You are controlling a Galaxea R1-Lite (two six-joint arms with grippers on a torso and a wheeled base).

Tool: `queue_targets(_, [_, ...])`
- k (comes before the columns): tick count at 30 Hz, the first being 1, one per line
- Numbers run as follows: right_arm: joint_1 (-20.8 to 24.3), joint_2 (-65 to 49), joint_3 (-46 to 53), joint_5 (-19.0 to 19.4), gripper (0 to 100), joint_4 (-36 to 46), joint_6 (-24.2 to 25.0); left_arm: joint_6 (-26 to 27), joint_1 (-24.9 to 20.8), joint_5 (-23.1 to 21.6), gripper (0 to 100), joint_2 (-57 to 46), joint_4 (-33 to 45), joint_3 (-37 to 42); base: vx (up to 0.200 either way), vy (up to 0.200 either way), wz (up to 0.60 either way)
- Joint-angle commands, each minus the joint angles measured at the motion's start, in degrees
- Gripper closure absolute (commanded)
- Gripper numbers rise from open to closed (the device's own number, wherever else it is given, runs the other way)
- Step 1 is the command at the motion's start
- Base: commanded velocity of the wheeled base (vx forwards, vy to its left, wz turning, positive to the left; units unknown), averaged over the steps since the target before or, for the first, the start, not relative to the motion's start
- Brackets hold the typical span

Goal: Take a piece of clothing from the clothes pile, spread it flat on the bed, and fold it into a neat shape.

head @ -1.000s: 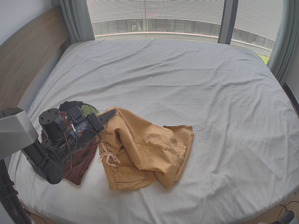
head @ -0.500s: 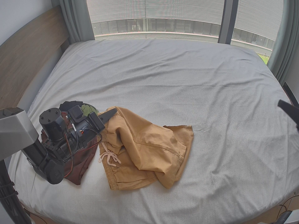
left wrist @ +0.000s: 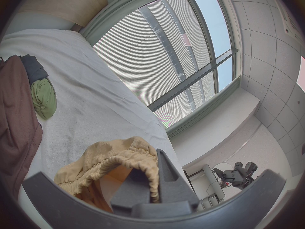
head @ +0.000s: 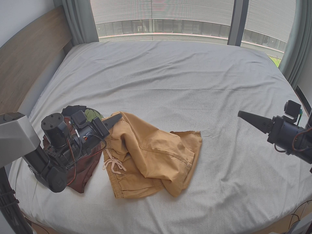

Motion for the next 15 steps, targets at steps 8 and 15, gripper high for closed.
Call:
queue_targets(8, [0.58, 21.24, 0.87, 4.03, 0, -8.79, 4.0, -0.11, 0.15, -0.04, 100, 0.59, -0.03, -0.13, 0.0, 0.0, 0.0])
queue_targets(15, [0.67, 27.65, 0.96, 5.0, 0, -14.16, 4.35, -0.11, 0.24, 0.05, 100, 1.12, -0.03, -0.04, 0.0, 0.0, 0.0])
